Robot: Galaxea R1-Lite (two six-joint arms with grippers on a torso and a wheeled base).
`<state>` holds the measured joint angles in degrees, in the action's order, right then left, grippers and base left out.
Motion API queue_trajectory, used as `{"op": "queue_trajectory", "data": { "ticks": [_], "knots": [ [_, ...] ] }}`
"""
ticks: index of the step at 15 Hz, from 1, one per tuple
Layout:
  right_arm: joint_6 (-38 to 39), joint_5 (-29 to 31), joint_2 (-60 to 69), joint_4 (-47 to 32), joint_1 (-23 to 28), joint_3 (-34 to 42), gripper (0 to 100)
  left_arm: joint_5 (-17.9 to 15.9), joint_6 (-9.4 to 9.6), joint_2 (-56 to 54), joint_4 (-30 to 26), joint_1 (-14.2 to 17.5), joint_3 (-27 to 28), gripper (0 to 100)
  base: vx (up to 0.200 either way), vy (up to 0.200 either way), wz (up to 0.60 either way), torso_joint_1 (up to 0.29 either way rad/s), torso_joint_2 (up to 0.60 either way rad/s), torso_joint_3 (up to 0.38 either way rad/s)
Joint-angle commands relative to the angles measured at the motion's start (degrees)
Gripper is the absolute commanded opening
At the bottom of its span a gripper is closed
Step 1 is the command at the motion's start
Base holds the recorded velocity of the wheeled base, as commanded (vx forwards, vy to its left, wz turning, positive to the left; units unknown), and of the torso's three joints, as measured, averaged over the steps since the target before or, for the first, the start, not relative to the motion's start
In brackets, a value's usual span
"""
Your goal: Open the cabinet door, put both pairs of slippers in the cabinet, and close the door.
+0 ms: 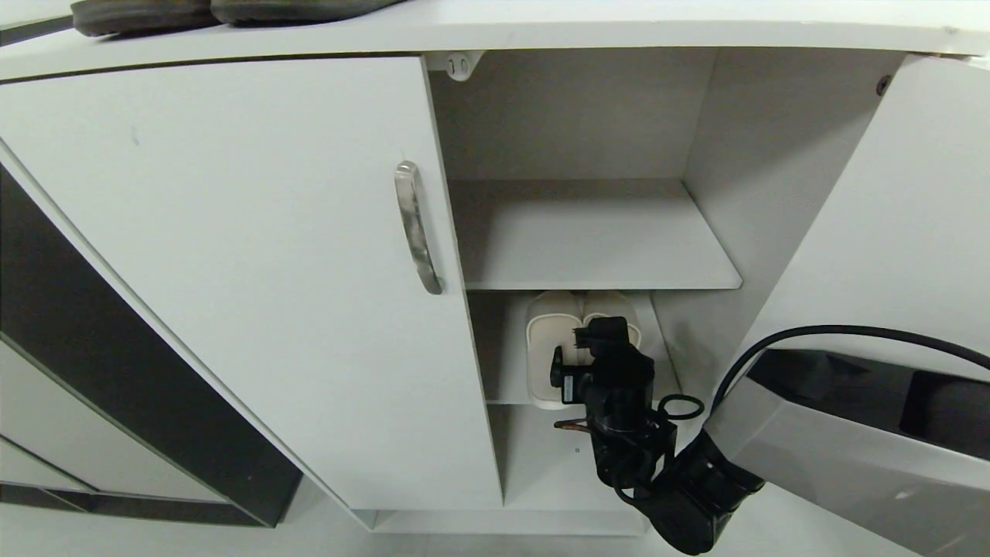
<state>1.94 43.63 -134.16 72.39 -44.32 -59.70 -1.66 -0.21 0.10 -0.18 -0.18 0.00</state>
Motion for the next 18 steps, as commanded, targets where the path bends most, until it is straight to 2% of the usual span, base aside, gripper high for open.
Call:
{"op": "queue_trajectory", "data": {
  "ticks": [1,9,18],
  "knots": [
    [0.00,-0.04,0.65,-0.05,-0.15,0.46,100,-0.01,-0.06,0.08,0.01,0.01,0.00,0,-0.200,0.000,0.00,0.002,0.00,-0.002],
    [0.00,-0.04,0.83,0.30,-0.68,1.51,100,-0.01,0.03,0.08,0.01,0.01,0.00,0,-0.200,0.000,0.00,0.004,0.00,0.002],
    [0.00,0.05,2.32,1.18,-0.50,3.10,100,-0.10,-0.06,0.08,0.01,0.01,0.00,0,0.000,0.000,0.00,0.000,0.00,0.000]
  ]
}}
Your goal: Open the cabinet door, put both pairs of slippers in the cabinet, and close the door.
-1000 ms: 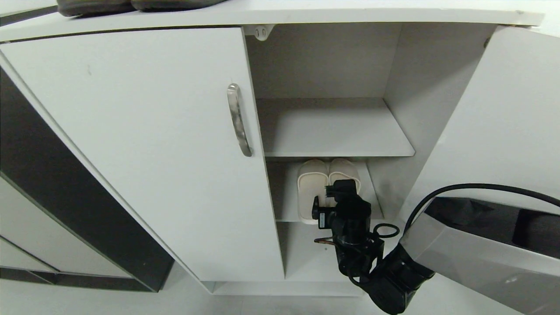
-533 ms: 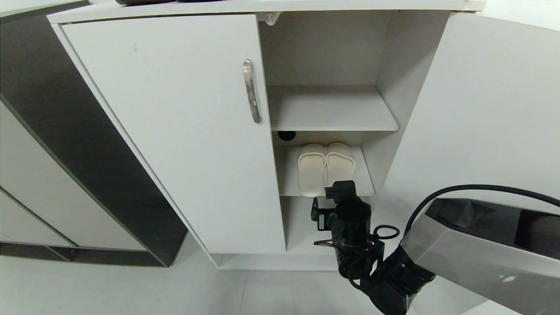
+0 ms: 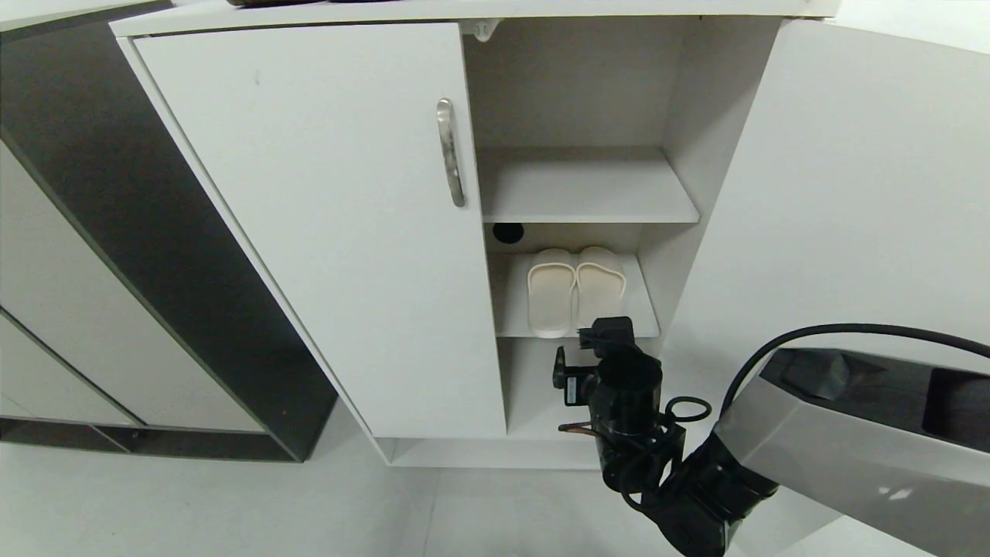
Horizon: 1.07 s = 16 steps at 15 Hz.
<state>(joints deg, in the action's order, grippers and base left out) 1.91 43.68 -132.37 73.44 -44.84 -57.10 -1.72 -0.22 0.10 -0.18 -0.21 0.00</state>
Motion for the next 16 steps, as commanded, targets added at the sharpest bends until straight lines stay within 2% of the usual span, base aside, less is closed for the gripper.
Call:
{"op": "queue_trajectory", "data": {
  "ticks": [1,8,16],
  "knots": [
    [0.02,0.00,0.62,0.13,0.01,0.67,100,-0.04,-0.04,0.08,0.01,0.03,0.00,0,0.000,0.000,0.00,0.000,0.00,0.000],
    [0.02,-0.09,0.35,0.13,0.19,1.38,100,-0.04,0.04,0.08,0.01,0.03,0.00,0,0.000,0.000,0.00,0.001,0.00,0.009],
    [0.02,0.00,0.18,0.13,0.45,1.47,100,-0.04,0.04,0.08,0.01,0.03,0.00,0,0.000,0.000,0.00,0.002,0.00,0.187]
  ]
}}
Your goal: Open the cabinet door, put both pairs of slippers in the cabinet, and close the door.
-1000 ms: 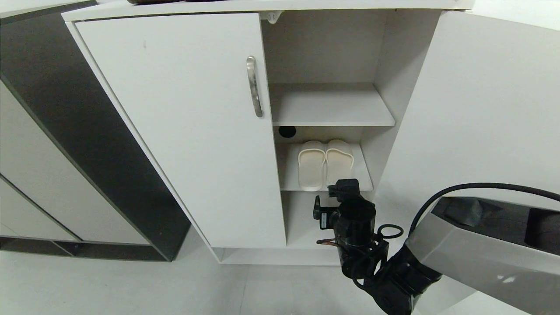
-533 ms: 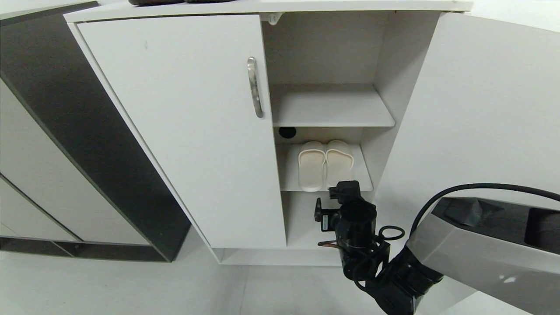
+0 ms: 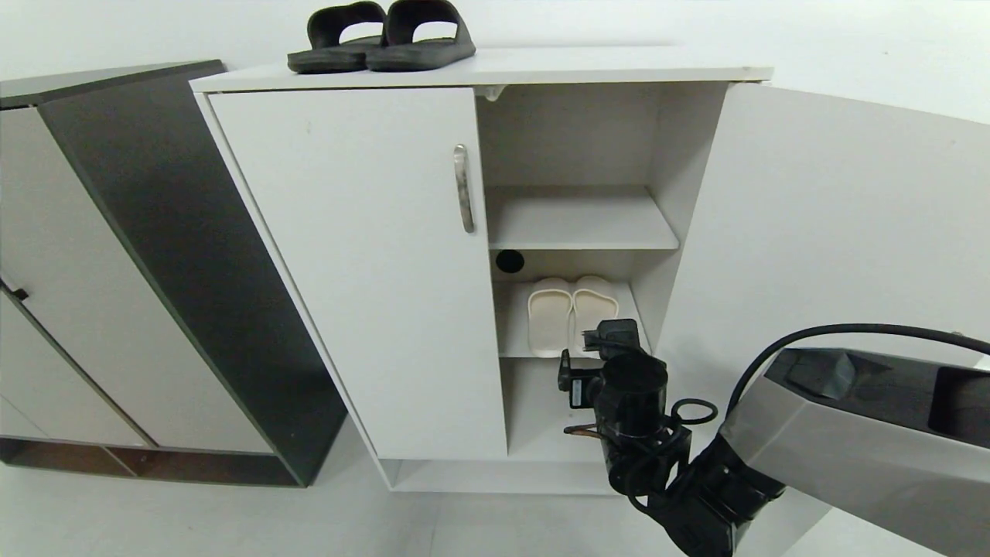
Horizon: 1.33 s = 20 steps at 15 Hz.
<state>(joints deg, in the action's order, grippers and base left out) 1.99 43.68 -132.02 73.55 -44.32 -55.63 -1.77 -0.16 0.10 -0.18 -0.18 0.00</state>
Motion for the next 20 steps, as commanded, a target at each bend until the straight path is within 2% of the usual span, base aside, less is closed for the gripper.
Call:
{"op": "queue_trajectory", "data": {
  "ticks": [1,5,14,20],
  "knots": [
    [-0.05,0.00,-0.08,0.02,-0.06,-0.01,100,0.01,-0.02,0.08,0.01,0.01,0.00,0,0.000,0.000,0.00,-0.002,0.01,0.212],
    [0.03,-0.17,0.28,-0.07,0.56,0.69,100,0.01,0.07,0.08,0.01,0.01,0.00,0,0.000,0.000,0.00,0.005,0.00,0.171],
    [-0.05,-0.79,1.15,0.02,0.38,2.63,100,0.01,0.07,0.08,0.01,0.01,0.00,0,0.000,0.000,0.00,0.000,0.00,0.006],
    [-0.67,-1.58,1.15,0.37,0.38,3.68,100,0.01,0.07,0.08,0.01,0.01,0.00,0,0.000,0.200,0.00,0.004,0.00,0.004]
  ]
}}
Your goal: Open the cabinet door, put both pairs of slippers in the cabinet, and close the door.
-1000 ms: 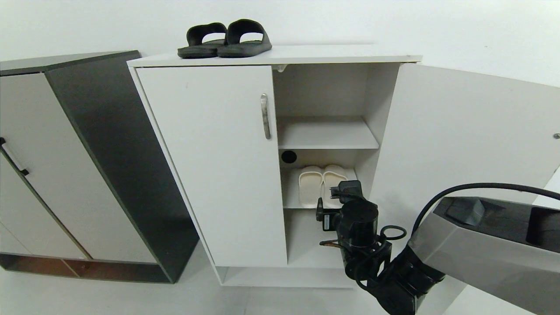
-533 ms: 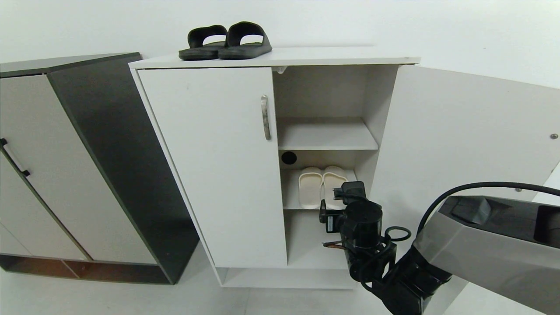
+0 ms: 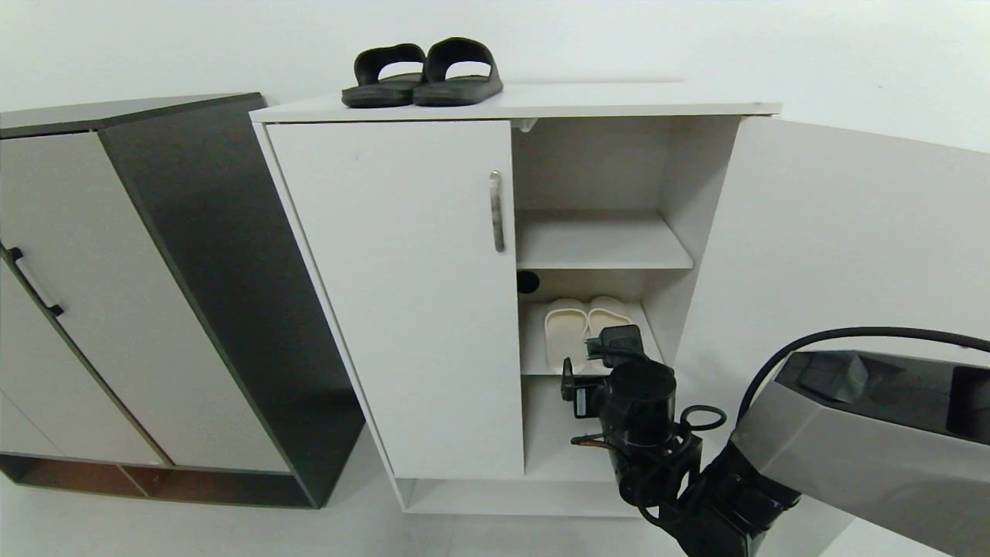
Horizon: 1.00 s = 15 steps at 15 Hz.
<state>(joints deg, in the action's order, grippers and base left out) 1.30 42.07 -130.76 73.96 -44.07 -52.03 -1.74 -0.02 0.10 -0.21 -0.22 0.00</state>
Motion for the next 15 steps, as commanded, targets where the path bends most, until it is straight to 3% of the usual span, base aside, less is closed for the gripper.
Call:
{"op": "queue_trajectory", "data": {
  "ticks": [1,14,15],
  "knots": [
    [-0.16,-0.06,-0.20,0.04,0.04,0.09,100,-0.01,-0.06,0.08,0.03,0.04,0.00,0,0.000,0.200,0.00,0.002,0.00,0.007],
    [-0.25,-0.06,-0.38,0.04,0.30,0.35,100,-0.01,-0.06,0.08,0.03,0.04,0.00,0,0.000,0.200,0.00,0.002,0.00,0.002],
    [-0.25,-0.06,-0.38,0.13,0.30,0.26,100,-0.01,-0.06,0.08,0.03,0.04,0.00,0,0.000,0.000,0.00,0.000,0.00,0.000]
  ]
}}
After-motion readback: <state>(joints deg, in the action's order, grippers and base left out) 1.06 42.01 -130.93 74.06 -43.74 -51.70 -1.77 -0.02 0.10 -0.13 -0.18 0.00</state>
